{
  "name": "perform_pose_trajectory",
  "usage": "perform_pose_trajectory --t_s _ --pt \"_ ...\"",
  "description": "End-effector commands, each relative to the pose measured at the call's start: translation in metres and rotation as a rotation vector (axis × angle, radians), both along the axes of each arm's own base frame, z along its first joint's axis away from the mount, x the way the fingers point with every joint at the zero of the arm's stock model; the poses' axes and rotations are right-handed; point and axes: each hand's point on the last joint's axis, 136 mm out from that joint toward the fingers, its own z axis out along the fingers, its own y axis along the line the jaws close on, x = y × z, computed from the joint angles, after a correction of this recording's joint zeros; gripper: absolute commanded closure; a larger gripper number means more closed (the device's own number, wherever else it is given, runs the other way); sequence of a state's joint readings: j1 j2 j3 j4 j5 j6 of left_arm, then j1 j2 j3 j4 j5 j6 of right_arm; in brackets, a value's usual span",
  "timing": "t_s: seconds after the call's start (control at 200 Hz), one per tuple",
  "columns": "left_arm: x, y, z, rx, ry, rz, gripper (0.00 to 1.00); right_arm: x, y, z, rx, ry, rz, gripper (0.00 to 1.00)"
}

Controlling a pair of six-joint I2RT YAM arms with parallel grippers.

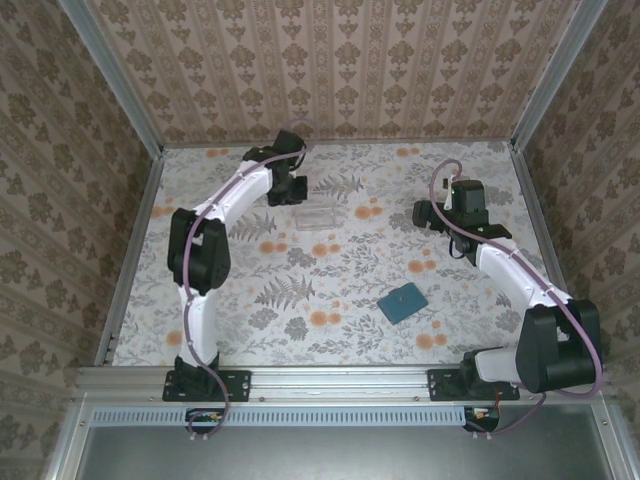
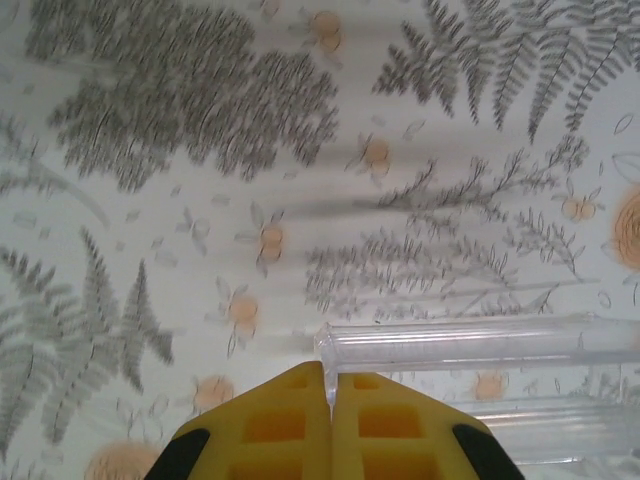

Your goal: Take the credit cards out of the card holder

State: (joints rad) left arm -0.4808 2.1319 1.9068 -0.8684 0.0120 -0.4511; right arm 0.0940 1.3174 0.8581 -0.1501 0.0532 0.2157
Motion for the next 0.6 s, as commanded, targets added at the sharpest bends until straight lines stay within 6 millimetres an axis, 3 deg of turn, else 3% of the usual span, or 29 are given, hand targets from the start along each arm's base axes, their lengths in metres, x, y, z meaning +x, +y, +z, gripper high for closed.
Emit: perform_pose_trajectory --t_s 0.0,0.26,0.595 --pt "-0.007 -0.005 -0.004 0.05 0.064 -0.081 1.0 -0.004 -0.003 0.018 -0.017 -0.019 -0.019 0.05" --pt "0.007 -0.017 -0.026 0.105 0.097 -0.085 1.0 -0.017 0.001 0.019 -0.014 0.005 -0.018 0.05" --pt "0.0 -0.026 -0.042 0.113 0.117 -0.09 0.93 -0.032 0.014 0.013 0.013 0.064 0.019 0.05"
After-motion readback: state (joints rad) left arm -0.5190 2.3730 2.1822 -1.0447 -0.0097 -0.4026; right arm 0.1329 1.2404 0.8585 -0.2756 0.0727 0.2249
